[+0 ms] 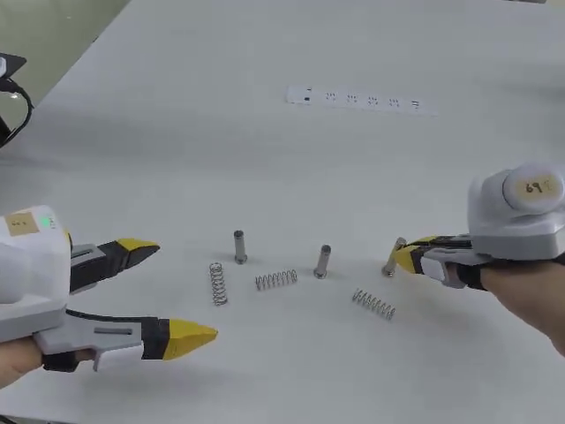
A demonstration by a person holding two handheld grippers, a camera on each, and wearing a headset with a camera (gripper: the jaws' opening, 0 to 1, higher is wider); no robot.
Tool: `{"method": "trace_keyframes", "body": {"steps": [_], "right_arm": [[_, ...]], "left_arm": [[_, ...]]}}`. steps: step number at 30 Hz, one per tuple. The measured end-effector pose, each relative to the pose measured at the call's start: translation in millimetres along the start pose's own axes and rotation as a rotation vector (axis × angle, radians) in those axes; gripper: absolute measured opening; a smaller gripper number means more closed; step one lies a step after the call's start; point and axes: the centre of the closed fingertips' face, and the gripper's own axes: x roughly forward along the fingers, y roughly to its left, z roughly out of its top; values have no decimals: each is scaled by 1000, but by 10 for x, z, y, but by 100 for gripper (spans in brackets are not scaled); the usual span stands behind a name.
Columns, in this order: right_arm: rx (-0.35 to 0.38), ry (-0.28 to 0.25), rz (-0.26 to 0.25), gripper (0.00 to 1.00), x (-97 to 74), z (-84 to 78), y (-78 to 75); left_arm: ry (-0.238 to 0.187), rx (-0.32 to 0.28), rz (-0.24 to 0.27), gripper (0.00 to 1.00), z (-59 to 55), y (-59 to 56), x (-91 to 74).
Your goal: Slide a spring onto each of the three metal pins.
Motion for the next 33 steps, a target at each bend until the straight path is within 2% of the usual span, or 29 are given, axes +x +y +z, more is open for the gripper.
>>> {"method": "trace_keyframes", "body": {"steps": [11, 23, 33], "right_arm": [[-124, 17, -14, 5, -13, -36, 52], [-119, 18, -15, 5, -25, -55, 36], [-108, 27, 6, 5, -28, -80, 65]], "left_arm": [[-13, -3, 6, 78, 17, 14, -12], [-27, -4, 13, 77, 44, 61, -27], [-33, -4, 6, 79, 43, 64, -16]]}}
